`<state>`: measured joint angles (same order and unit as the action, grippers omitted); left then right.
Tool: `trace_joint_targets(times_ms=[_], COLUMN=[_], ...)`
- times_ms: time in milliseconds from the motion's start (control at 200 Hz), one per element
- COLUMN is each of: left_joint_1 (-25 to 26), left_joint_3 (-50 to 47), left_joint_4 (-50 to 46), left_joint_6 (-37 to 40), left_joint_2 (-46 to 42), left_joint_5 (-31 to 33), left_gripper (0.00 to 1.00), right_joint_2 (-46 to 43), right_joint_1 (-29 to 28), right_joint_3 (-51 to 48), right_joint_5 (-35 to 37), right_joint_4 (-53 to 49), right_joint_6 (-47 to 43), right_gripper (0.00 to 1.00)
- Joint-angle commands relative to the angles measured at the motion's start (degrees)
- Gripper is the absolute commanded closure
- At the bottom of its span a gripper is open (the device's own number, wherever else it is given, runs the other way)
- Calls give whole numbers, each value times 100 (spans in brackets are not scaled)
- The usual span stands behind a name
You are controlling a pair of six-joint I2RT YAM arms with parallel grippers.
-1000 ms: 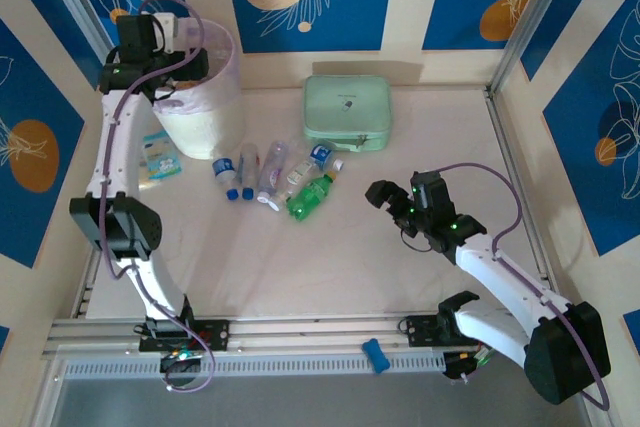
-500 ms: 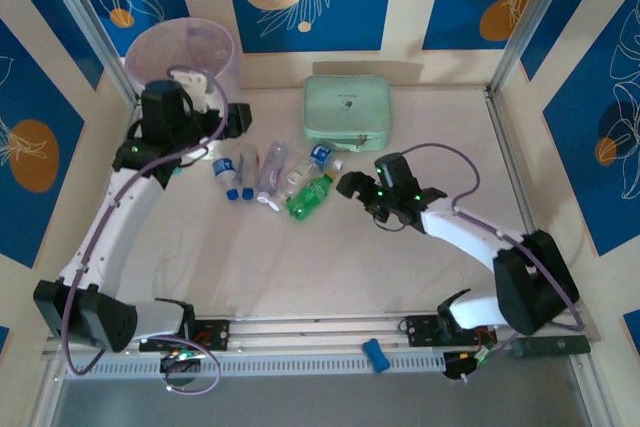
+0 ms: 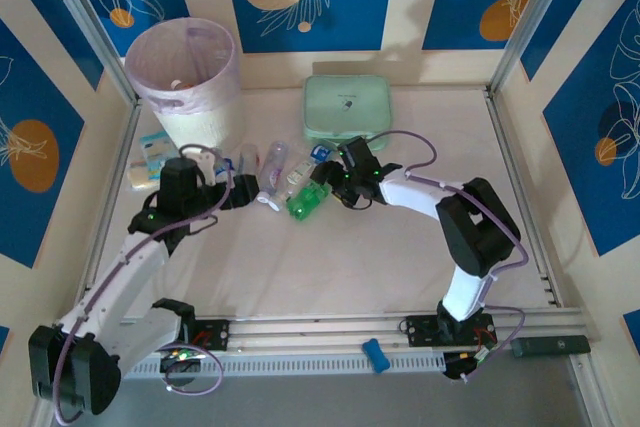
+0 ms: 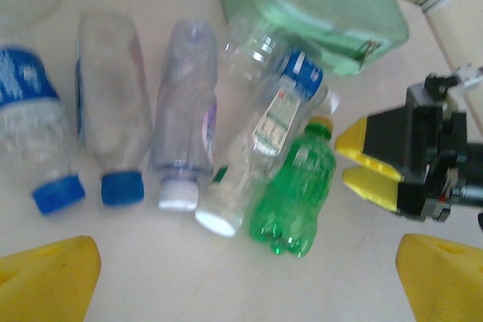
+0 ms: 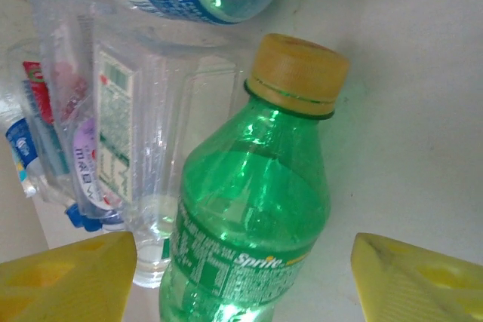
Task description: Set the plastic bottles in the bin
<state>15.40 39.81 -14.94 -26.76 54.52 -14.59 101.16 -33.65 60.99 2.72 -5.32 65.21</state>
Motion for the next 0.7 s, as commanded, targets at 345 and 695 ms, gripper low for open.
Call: trace_joint_targets(times_ms=[345, 695], left_joint_1=[47, 42], left_joint_3=[-707, -558], left_joint_4=[493, 646], left_joint_6=[-341, -382], left_joint_2=[-552, -230], left_joint_5=[47, -79], left_gripper=[0, 0], right_joint_2=[805, 992], right_joint_1=[-194, -291], right_joint_3=[712, 680], right_joint_5=[97, 214], right_joint_4=[-391, -521], right_joint_6=[695, 834], right_gripper=[26, 27])
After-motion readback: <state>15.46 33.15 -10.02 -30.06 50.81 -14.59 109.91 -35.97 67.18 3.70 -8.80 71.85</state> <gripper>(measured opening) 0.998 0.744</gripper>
